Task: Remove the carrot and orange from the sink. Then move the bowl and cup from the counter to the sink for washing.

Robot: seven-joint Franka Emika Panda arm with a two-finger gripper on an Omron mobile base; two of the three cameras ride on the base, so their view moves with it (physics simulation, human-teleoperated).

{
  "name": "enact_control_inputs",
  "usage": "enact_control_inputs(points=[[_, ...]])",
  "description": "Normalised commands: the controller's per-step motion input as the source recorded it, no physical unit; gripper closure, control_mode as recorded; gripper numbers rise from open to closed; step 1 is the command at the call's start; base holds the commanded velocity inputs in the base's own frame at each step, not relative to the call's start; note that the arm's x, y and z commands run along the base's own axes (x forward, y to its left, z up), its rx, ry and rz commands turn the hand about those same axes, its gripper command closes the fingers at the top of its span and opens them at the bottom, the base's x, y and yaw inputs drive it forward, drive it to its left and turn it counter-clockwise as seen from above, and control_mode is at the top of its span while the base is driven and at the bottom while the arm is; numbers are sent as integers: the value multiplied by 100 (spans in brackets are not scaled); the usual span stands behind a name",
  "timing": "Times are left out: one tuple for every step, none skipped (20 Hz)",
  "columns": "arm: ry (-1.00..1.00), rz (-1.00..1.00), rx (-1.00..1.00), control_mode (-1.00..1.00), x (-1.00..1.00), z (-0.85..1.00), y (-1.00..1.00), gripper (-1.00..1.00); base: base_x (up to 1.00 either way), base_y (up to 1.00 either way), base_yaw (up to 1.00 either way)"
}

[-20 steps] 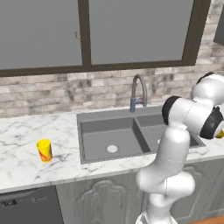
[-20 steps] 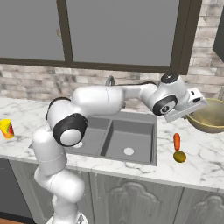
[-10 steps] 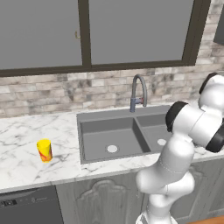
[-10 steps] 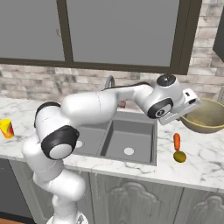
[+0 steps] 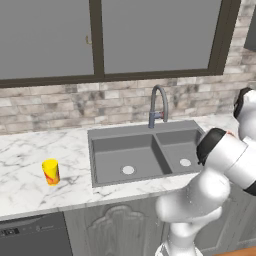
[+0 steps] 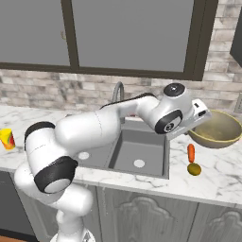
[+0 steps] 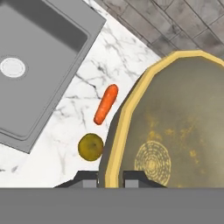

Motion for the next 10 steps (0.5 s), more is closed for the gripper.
enact_control_inputs(points=[[0, 5, 0, -100, -23, 0, 31, 100, 0, 0, 0], [0, 6, 0, -100, -22, 2, 33, 100, 0, 0, 0], [0, 7, 0, -100, -23, 4, 31, 100, 0, 0, 0], [0, 7, 0, -100, -24, 3, 30, 100, 0, 0, 0], [0, 7, 0, -100, -25, 2, 32, 100, 0, 0, 0], [0, 9, 0, -100, -24, 1, 32, 100, 0, 0, 0], [0, 10, 0, -100, -21, 0, 33, 100, 0, 0, 0], [0, 11, 0, -100, -21, 0, 31, 100, 0, 0, 0], [0, 12, 0, -100, -20, 0, 31, 100, 0, 0, 0], [0, 13, 0, -100, -19, 0, 32, 100, 0, 0, 0]])
